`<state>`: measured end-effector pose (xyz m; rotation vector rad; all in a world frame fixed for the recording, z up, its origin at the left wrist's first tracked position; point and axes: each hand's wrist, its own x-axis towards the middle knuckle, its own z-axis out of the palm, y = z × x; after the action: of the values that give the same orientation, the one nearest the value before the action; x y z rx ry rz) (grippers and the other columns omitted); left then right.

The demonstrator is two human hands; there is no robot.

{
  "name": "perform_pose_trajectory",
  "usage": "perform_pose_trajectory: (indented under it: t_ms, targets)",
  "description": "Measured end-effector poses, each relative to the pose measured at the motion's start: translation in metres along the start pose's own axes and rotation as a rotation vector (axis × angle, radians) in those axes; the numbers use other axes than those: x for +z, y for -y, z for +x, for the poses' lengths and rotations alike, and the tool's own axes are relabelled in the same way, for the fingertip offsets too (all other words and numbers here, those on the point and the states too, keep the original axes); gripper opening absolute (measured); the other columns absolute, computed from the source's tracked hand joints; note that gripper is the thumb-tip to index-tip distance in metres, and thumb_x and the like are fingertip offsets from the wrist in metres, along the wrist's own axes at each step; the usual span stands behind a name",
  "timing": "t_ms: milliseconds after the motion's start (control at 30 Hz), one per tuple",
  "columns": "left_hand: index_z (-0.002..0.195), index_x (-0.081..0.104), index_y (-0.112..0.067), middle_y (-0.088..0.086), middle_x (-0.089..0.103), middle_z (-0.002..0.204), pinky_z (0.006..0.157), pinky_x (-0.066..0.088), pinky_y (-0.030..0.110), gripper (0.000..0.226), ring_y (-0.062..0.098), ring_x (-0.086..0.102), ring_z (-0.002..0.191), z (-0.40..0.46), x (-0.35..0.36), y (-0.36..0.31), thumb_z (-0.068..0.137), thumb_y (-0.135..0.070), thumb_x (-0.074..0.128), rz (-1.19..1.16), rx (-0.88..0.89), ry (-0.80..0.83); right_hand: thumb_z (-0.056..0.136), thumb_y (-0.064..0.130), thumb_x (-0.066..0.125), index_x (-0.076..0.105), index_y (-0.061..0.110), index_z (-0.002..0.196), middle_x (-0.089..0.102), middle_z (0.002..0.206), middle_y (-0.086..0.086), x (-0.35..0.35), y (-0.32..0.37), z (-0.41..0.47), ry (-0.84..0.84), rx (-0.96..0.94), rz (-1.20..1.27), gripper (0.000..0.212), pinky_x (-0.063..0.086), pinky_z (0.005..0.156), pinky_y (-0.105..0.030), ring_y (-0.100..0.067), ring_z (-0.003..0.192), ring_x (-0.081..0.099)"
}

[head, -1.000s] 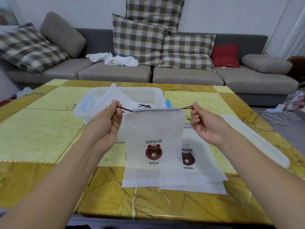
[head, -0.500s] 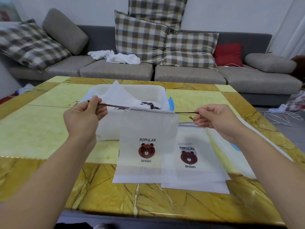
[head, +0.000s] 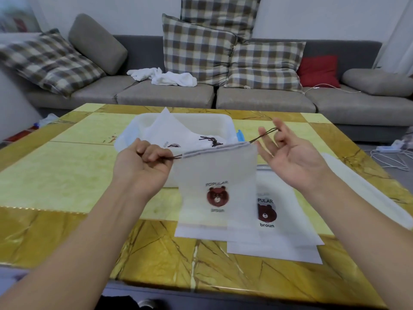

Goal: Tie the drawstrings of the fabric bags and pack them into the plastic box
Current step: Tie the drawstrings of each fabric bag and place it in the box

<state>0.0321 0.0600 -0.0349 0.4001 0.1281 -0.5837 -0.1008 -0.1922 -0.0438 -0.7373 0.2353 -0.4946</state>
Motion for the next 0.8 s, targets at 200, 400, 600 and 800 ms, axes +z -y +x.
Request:
perform_pose_trajectory:
  t_ms: [200, 400, 600, 800]
  targets:
    - [0.057, 0.025, -0.021, -0.006, 0.013, 0.05, 0.038, 0.014, 0.022, 0.051, 0.014, 0.012, 0.04, 0.018, -0.006, -0.035, 0.107, -0.027, 0.034, 0.287, 0.158, -0.178, 0.104, 0.005, 0.034, 0.06, 0.015, 0.109, 0.02, 0.055, 0.007, -0.027, 0.024, 0.007, -0.172, -0.004, -0.019, 0.028, 0.022, 0.038, -0.017, -0.006, 0.044, 0.022]
    - [0.06, 0.023, -0.023, -0.006, 0.012, 0.052, 0.039, 0.011, 0.024, 0.049, 0.014, 0.009, 0.042, 0.021, -0.008, -0.038, 0.107, -0.031, 0.038, 0.508, 0.258, -0.228, 0.108, 0.008, 0.027, 0.059, 0.015, 0.119, 0.023, 0.051, 0.007, -0.07, 0.035, 0.01, -0.38, -0.107, -0.345, 0.034, 0.02, 0.038, -0.018, -0.007, 0.041, 0.019]
    - [0.07, 0.034, -0.019, -0.004, 0.022, 0.062, 0.048, 0.017, 0.025, 0.034, 0.013, 0.017, 0.053, 0.002, 0.007, -0.002, 0.101, -0.031, 0.029, 0.621, 0.138, 0.069, 0.105, 0.005, 0.037, 0.064, 0.009, 0.112, 0.029, 0.06, 0.004, -0.024, 0.029, -0.004, -0.122, -0.094, -0.579, 0.028, 0.02, 0.041, -0.019, -0.008, 0.047, 0.025]
    - [0.098, 0.055, -0.01, 0.002, 0.05, 0.065, 0.047, 0.036, 0.021, 0.032, 0.011, 0.037, 0.05, -0.014, 0.013, 0.049, 0.1, 0.009, 0.03, 1.094, 0.139, 0.356, 0.099, -0.002, 0.049, 0.069, 0.005, 0.099, 0.04, 0.063, -0.001, 0.033, -0.009, -0.03, 0.181, -0.039, -0.766, 0.021, 0.023, 0.044, -0.021, -0.012, 0.052, 0.031]
